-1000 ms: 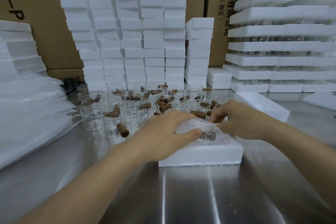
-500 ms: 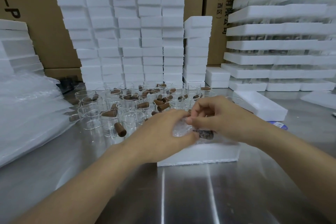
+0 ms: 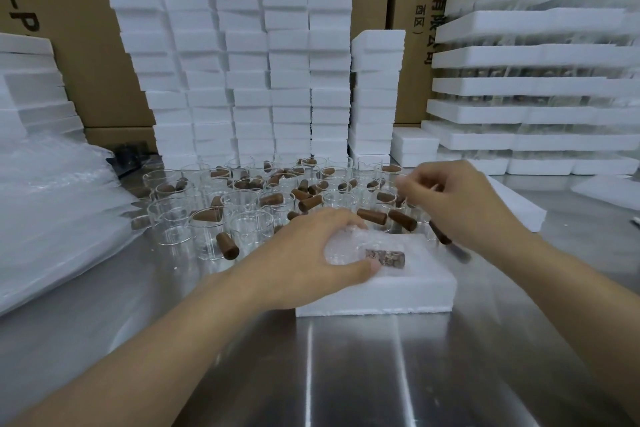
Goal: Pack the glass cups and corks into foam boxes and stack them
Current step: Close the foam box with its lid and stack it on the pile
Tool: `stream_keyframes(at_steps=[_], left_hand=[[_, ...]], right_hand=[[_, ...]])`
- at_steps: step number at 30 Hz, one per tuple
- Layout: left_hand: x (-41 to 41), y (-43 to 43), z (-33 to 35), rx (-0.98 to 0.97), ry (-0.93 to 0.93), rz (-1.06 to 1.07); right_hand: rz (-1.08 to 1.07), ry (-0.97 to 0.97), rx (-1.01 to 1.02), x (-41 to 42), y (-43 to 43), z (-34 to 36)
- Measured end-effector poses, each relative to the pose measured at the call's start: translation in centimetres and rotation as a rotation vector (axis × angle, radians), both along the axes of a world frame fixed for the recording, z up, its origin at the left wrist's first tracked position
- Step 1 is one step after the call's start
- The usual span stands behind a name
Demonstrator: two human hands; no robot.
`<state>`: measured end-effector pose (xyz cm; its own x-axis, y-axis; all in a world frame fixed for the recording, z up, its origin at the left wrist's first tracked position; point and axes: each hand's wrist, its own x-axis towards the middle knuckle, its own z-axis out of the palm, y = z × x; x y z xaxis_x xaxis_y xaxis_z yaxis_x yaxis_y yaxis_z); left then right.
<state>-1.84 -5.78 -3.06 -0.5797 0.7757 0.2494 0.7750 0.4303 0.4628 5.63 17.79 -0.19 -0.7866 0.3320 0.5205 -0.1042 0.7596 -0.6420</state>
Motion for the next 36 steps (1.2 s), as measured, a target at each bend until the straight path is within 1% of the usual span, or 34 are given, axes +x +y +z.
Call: stream_keyframes(at_steps=[3, 5, 8, 11, 12, 16, 18, 20, 21, 23, 24, 26, 28, 29, 31, 33, 35, 36], left_hand=[[0.1, -0.1, 0.0, -0.006, -0.018, -0.015], [0.1, 0.0, 0.0, -0.004, -0.023, -0.029], [0.1, 0.1, 0.0, -0.028, 0.021, -0.031], [0.1, 0.3, 0.0, -0.029, 0.035, -0.024], [0.2, 0.3, 0.0, -0.026, 0.033, -0.022], [0.3, 0.3, 0.0, -0.022, 0.052, -0.023], [0.5, 0.2, 0.1, -0.014, 0.034, -0.023], [0.6, 0.0, 0.3, -0.01, 0.01, -0.032], [0.5, -0.1, 0.4, -0.012, 0.005, -0.041], [0.3, -0.4, 0.8, -0.009, 0.013, -0.055], [0.2, -0.5, 0.9, -0.001, 0.027, -0.058], [-0.1, -0.7, 0.9, 0.034, 0.041, -0.053], [-0.3, -0.6, 0.9, 0.134, 0.016, -0.038], [-0.4, -0.5, 1.0, 0.217, -0.004, -0.022], [-0.6, -0.3, 1.3, 0.426, -0.04, 0.025], [-0.8, -0.4, 1.9, 0.632, -0.083, 0.054], [-0.8, -0.8, 2.6, 0.754, -0.109, 0.019], [-0.8, -0.9, 2.8, 0.771, -0.111, -0.013]], right_hand=[[-0.257, -0.059, 0.092, -0.3, 3.2, 0.0], [-0.34, -0.11, 0.114, -0.3, 4.9, -0.4], [-0.418, -0.152, 0.155, -0.3, 6.3, -0.8], [-0.595, -0.208, 0.343, -0.2, 7.5, -1.0], [-0.642, -0.249, 0.371, 0.0, 8.1, -1.0], [-0.683, -0.529, 0.241, 0.6, 10.3, -1.6], [-0.706, -0.629, 0.255, 0.6, 10.8, -2.3], [-0.742, -0.594, 0.277, 0.5, 11.0, -2.5], [-0.759, -0.521, 0.27, 0.4, 11.1, -2.4], [-0.765, -0.254, 0.227, 0.4, 10.6, -1.8], [-0.73, -0.093, 0.185, 0.5, 10.1, -1.3], [-0.576, 0.167, 0.011, 1.0, 8.2, 0.1], [-0.385, 0.338, -0.214, 1.3, 5.9, 1.9], [-0.294, 0.384, -0.333, 1.5, 4.8, 2.7], [-0.103, 0.402, -0.598, 1.6, 2.6, 4.0], [0.168, 0.33, -0.853, 1.7, 1.2, 4.6], [0.41, 0.186, -0.986, 2.2, 0.0, 4.8], [0.468, 0.13, -1.028, 2.3, -0.3, 4.7]])
